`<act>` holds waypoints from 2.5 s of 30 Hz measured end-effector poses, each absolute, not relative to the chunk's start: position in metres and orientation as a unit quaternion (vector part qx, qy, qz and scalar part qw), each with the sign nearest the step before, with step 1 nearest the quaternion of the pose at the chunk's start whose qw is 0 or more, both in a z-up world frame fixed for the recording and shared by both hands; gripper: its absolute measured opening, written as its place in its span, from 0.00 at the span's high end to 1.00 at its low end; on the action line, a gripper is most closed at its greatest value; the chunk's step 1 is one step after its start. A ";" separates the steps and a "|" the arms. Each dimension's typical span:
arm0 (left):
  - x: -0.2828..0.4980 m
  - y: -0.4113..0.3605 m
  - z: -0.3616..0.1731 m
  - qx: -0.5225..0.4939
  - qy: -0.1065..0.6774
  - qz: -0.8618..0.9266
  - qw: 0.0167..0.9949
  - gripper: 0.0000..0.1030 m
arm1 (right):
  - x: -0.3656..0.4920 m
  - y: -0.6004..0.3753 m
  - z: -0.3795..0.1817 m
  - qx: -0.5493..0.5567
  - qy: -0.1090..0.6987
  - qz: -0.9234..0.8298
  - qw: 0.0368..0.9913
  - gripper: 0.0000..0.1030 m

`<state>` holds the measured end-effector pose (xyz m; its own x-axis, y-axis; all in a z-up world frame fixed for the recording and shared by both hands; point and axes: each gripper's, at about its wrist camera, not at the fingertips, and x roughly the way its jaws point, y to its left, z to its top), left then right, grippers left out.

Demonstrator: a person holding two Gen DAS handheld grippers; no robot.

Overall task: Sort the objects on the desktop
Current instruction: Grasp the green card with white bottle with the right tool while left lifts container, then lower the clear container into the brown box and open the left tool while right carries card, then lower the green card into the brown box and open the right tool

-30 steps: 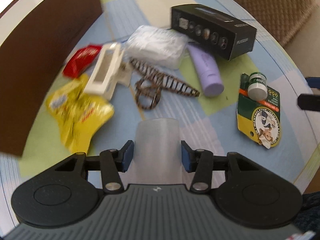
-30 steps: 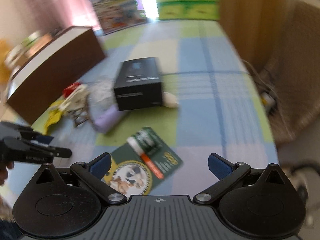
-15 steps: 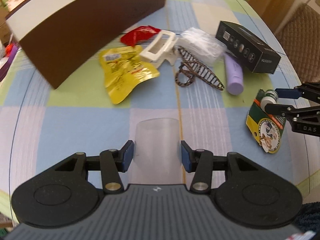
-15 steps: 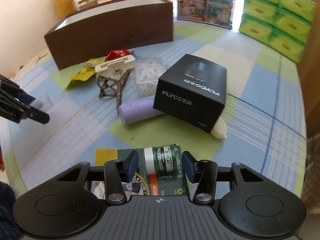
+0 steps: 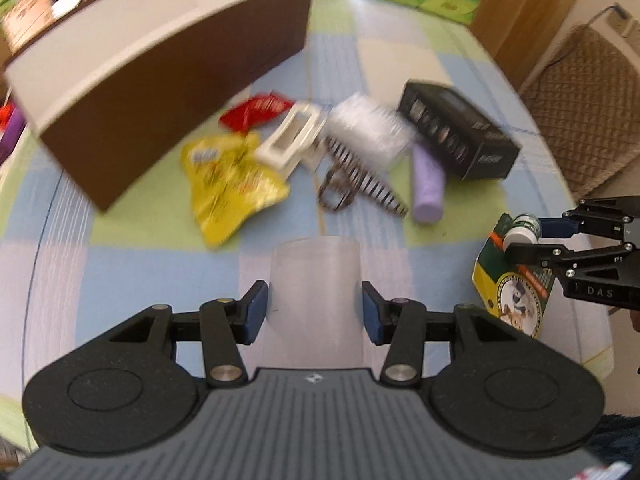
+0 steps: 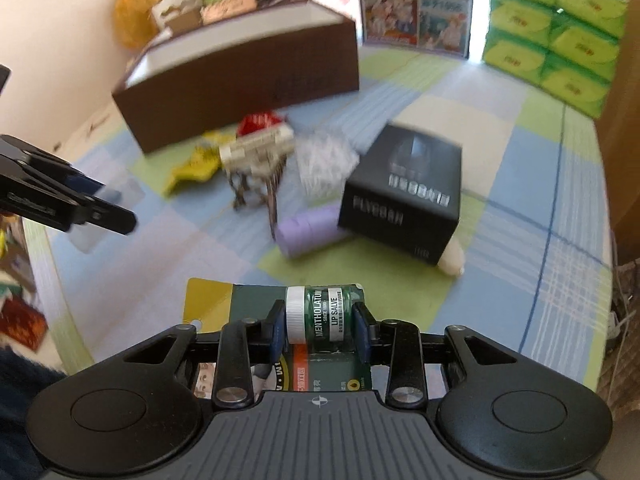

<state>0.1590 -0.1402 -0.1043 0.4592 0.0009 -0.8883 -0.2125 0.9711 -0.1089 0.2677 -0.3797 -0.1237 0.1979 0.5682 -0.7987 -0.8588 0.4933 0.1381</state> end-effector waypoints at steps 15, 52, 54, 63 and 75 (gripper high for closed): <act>0.194 -0.038 -0.019 -0.100 0.418 0.059 0.901 0.58 | 0.288 -0.223 -0.044 -0.153 0.325 0.546 0.757 0.69; 0.309 0.102 -0.123 -0.159 0.520 0.192 0.817 0.58 | 0.421 0.006 -0.153 -0.329 0.374 0.505 0.705 0.69; 0.311 0.102 -0.128 -0.158 0.529 0.190 0.812 0.58 | 0.423 0.007 -0.156 -0.335 0.374 0.506 0.701 0.69; 0.311 0.097 -0.131 -0.146 0.541 0.193 0.806 0.41 | 0.422 0.000 -0.142 -0.324 0.341 0.522 0.711 0.25; 0.289 0.089 -0.092 -0.135 0.504 0.213 0.826 0.24 | 0.408 -0.033 -0.098 -0.268 0.322 0.542 0.729 0.08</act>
